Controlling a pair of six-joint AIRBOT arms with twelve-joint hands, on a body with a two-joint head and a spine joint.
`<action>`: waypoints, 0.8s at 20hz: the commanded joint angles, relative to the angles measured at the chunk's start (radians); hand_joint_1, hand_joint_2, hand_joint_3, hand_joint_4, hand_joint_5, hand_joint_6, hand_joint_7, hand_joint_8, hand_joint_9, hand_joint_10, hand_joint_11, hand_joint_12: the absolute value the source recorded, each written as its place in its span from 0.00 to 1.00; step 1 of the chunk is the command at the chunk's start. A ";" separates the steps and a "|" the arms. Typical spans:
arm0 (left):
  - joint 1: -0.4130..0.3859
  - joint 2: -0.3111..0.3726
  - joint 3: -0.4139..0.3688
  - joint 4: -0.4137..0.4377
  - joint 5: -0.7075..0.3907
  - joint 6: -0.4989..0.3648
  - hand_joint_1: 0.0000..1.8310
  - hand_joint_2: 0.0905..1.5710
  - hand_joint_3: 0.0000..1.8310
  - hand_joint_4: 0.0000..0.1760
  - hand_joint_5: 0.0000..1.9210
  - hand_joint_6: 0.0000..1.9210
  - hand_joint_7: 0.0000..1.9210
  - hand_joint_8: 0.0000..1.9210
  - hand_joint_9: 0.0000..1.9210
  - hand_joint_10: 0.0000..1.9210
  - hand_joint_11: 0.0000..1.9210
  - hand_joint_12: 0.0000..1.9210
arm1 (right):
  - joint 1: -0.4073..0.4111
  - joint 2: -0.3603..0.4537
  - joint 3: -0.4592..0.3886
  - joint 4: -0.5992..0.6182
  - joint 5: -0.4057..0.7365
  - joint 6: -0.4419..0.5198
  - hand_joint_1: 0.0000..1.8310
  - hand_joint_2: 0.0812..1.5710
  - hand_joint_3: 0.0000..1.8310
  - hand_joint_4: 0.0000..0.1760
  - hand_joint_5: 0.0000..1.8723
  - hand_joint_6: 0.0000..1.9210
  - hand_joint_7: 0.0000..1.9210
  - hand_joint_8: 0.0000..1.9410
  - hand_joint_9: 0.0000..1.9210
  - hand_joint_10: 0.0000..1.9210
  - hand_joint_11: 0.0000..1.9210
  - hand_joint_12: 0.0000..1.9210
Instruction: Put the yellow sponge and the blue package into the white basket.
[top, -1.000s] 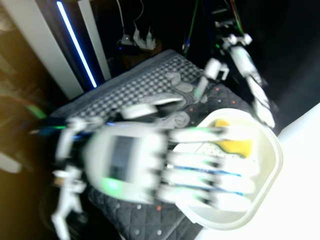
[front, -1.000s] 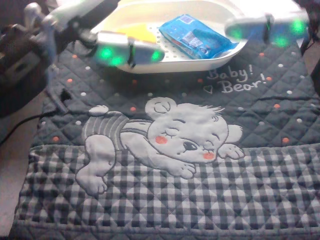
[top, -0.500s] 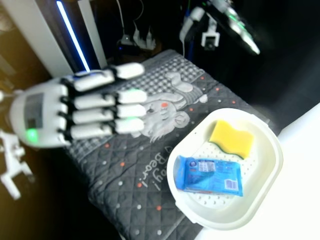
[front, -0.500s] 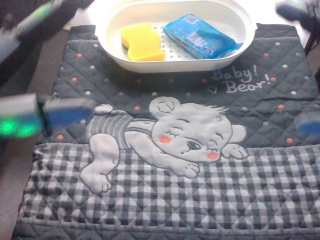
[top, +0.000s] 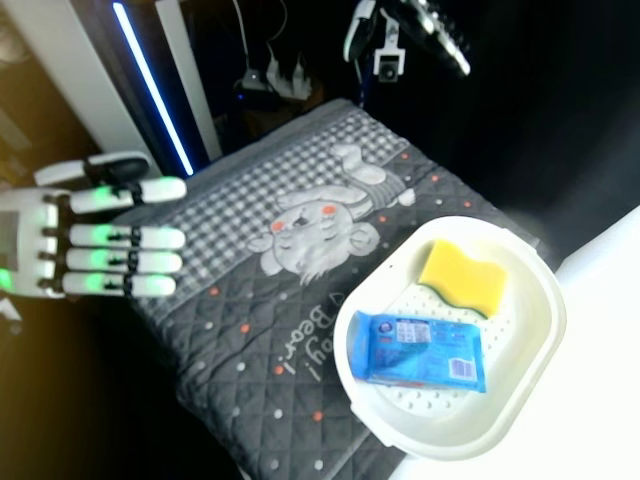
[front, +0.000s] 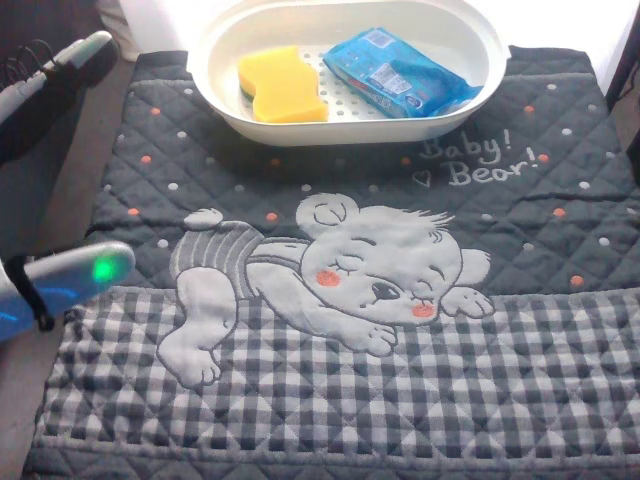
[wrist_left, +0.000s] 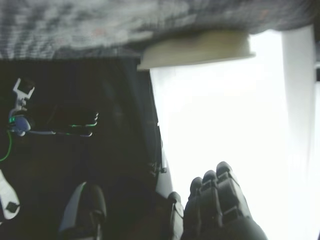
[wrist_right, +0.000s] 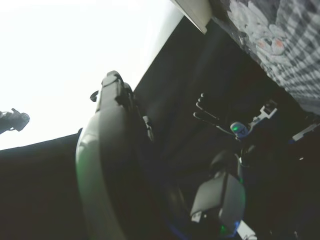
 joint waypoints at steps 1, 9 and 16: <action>-0.008 0.000 -0.005 -0.001 -0.123 0.005 0.17 0.76 0.01 0.72 0.00 0.00 0.00 0.00 0.03 0.00 0.03 0.02 | 0.006 0.008 -0.004 0.005 0.133 0.011 0.20 0.65 0.01 0.93 0.00 0.00 0.00 0.00 0.01 0.00 0.00 0.00; -0.159 0.006 0.001 0.082 -0.124 0.083 0.22 0.74 0.00 0.78 0.00 0.00 0.00 0.00 0.04 0.00 0.02 0.15 | 0.132 0.091 -0.026 -0.105 0.135 -0.009 0.35 0.73 0.00 0.67 0.12 0.01 0.21 0.03 0.16 0.01 0.14 0.19; -0.194 0.069 -0.097 -0.017 -0.125 0.071 0.38 0.92 0.00 0.42 0.22 0.94 0.26 0.53 0.24 0.62 0.14 0.80 | 0.177 0.081 -0.082 -0.026 0.135 0.062 0.34 0.82 0.00 0.00 0.56 0.22 0.41 0.51 0.31 0.56 0.11 0.86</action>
